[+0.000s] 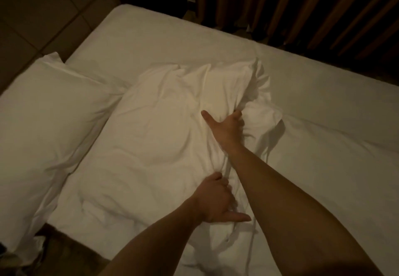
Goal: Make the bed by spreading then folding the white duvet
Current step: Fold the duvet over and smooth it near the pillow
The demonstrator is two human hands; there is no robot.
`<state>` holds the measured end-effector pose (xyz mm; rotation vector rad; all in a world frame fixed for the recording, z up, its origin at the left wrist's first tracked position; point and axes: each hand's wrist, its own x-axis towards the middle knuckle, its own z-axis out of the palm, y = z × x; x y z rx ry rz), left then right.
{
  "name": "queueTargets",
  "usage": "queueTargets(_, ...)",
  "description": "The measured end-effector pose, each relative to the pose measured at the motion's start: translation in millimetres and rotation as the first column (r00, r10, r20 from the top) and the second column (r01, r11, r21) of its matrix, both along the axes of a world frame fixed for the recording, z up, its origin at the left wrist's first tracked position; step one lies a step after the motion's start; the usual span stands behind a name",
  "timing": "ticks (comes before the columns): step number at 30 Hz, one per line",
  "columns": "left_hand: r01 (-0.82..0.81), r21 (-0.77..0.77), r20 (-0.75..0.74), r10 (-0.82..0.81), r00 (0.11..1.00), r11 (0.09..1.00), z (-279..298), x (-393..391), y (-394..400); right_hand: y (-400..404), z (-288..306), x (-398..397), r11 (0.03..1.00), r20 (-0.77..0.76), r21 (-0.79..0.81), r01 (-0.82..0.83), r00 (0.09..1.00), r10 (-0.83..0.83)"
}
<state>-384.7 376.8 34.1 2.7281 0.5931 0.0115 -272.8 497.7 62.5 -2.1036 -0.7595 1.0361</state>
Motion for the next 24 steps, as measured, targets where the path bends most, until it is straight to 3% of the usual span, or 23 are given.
queueTargets(5,-0.288,-0.291,-0.003,0.300,0.954,0.912,19,-3,-3,-8,11,1,1.000,0.046,-0.007,-0.020,0.999,0.020)
queueTargets(8,-0.349,-0.298,-0.010,0.363,0.932,0.888,22,1,-6,-18,19,9,0.999,0.054,0.031,-0.021,0.998,0.019)
queueTargets(15,-0.121,-0.155,0.015,0.125,0.992,0.981,29,27,-43,-60,25,44,0.995,0.086,0.095,0.000,0.996,-0.008)
queueTargets(24,0.038,-0.053,0.154,-0.030,0.988,0.998,24,73,-100,-109,17,100,0.991,0.073,0.093,0.091,0.993,-0.098)
